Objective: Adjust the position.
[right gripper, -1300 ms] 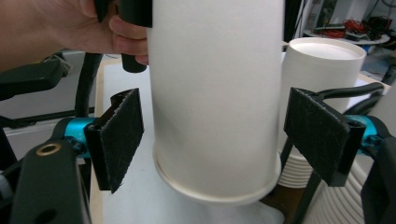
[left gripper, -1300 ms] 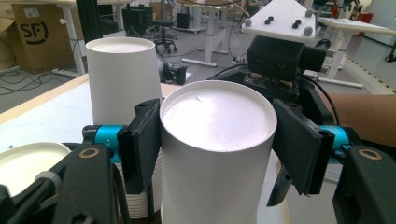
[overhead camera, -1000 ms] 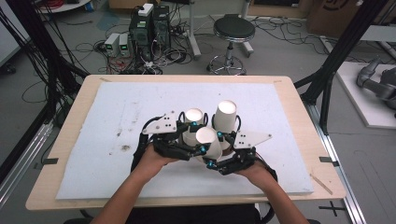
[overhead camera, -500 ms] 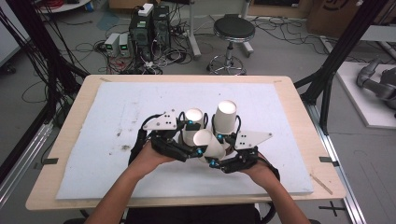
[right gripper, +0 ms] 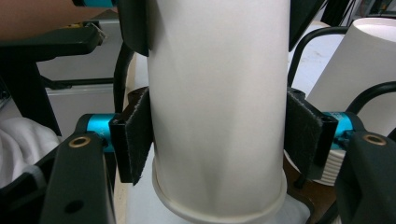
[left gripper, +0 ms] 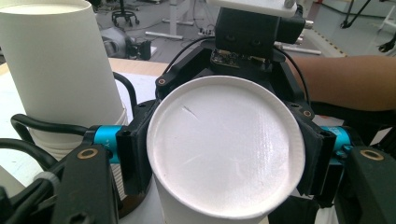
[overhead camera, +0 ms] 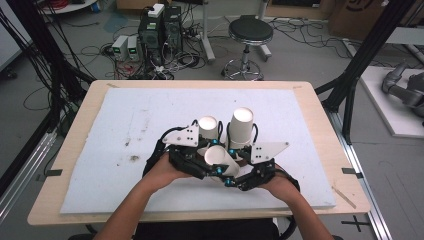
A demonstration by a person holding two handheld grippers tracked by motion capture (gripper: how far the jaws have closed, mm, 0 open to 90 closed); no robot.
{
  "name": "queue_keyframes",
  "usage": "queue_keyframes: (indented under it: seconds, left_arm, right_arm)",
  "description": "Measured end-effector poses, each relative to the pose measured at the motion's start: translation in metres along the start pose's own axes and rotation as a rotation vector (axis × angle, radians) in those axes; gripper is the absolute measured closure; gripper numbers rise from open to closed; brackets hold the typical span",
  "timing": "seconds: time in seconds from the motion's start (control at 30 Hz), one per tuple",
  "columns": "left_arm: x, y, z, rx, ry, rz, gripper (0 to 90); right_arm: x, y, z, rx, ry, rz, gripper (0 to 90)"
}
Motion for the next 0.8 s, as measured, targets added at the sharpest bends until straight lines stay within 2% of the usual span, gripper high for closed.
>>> queue_keyframes:
  seconds: [0.13,0.17,0.37,0.5,0.63,0.7,0.8]
  left_arm:
    - [0.001,0.003,0.002,-0.023,0.002,0.012,35.0]
    - [0.002,0.003,0.003,-0.027,0.004,0.008,35.1]
    - [0.004,0.005,0.012,-0.112,-0.004,0.031,35.2]
    - [0.003,0.004,0.016,-0.167,-0.006,0.023,35.4]
    - [0.002,0.003,0.017,-0.186,-0.007,0.020,35.5]
    - [0.001,0.003,0.017,-0.190,-0.004,0.020,35.8]
    - [0.002,0.004,0.018,-0.189,0.000,0.025,35.9]
  right_arm:
    - [0.000,0.000,0.000,-0.015,-0.004,-0.015,27.8]
    - [0.000,0.001,-0.001,-0.038,0.017,-0.033,19.5]
    - [0.000,0.002,0.000,-0.080,0.027,-0.060,19.4]
    - [0.000,0.001,-0.004,-0.092,0.030,-0.060,19.4]
    - [0.000,0.002,-0.007,-0.103,0.019,-0.074,19.8]
    - [-0.001,0.002,-0.004,-0.114,0.012,-0.064,25.5]
    - [-0.002,0.002,-0.002,-0.117,0.002,-0.060,27.1]
Point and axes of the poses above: each handheld gripper's, and its own axes: z roughly backward along the jaws, y roughly out of its underside, x roughly to its left, the point moved 2 cm from there along -z, roughly forward along the jaws, and after that the axes turned 9 degrees about x, right-handed, at the moved point
